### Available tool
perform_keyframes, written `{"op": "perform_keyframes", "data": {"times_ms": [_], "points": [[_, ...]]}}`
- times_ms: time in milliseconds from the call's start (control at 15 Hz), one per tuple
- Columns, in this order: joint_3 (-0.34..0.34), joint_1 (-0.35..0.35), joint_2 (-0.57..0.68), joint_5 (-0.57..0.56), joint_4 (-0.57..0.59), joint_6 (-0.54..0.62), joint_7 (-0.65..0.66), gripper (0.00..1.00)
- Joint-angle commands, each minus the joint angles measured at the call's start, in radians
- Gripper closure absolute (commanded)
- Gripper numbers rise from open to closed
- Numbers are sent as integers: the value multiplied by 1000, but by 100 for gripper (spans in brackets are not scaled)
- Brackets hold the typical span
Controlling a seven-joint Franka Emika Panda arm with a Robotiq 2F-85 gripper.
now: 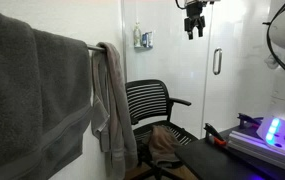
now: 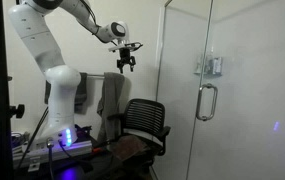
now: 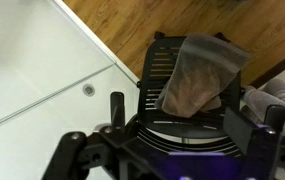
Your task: Pull the glass door open
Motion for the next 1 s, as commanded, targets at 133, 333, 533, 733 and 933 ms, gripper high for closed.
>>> {"op": "perform_keyframes", "data": {"times_ms": [133, 333, 533, 733, 933], "points": [[-2, 7, -9, -16, -22, 41, 60, 0], [-36, -52, 60, -21, -56, 219, 212, 0], [-106, -137, 136, -69, -81, 407, 282, 0], [-194, -234, 242, -108, -54, 592, 313, 0], [-245, -290, 331, -75, 3, 681, 381, 0]]}}
